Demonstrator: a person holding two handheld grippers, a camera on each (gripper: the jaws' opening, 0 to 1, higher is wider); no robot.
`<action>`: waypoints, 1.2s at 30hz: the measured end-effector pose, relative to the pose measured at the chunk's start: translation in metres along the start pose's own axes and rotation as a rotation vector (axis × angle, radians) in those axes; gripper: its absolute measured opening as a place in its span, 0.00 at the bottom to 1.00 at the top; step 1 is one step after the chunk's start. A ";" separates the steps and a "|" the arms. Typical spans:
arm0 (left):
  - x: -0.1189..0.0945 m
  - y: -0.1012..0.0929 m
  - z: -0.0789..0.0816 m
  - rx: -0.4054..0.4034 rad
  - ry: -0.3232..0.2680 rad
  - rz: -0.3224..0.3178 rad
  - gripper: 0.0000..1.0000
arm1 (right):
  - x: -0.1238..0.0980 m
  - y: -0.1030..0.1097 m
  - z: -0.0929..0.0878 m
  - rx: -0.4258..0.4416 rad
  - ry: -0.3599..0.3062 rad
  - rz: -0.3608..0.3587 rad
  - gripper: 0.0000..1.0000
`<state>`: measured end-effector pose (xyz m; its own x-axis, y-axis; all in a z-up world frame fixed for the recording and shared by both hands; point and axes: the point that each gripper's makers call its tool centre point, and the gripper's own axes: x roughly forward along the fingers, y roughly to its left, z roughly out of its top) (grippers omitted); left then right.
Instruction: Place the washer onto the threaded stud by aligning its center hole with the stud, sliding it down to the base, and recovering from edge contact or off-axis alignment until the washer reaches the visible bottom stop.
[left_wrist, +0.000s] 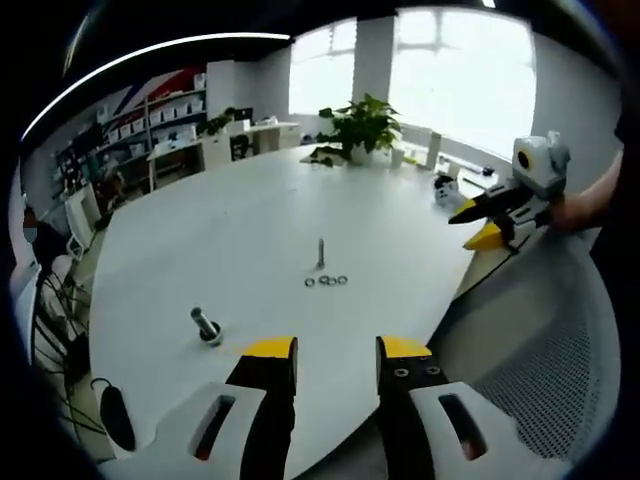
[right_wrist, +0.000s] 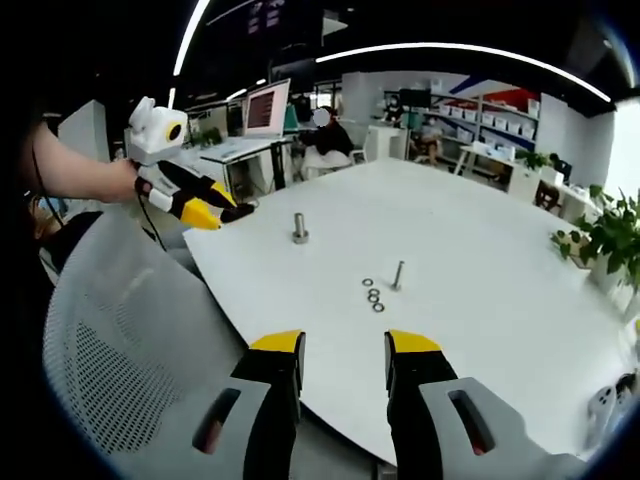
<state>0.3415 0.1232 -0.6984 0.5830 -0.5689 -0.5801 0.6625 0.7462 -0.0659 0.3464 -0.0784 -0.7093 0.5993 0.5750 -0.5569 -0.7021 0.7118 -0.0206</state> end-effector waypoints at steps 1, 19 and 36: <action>-0.001 -0.001 -0.001 -0.002 -0.003 -0.003 0.29 | 0.000 0.000 -0.001 -0.004 0.005 0.001 0.34; -0.001 -0.008 -0.005 0.010 -0.039 -0.025 0.30 | 0.004 -0.003 -0.016 -0.058 0.109 -0.040 0.34; 0.000 -0.005 -0.010 -0.010 -0.030 -0.026 0.30 | 0.024 -0.012 -0.001 0.034 0.159 -0.048 0.35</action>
<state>0.3335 0.1233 -0.7061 0.5794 -0.5984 -0.5533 0.6733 0.7340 -0.0888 0.3692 -0.0733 -0.7231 0.5617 0.4713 -0.6800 -0.6594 0.7514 -0.0239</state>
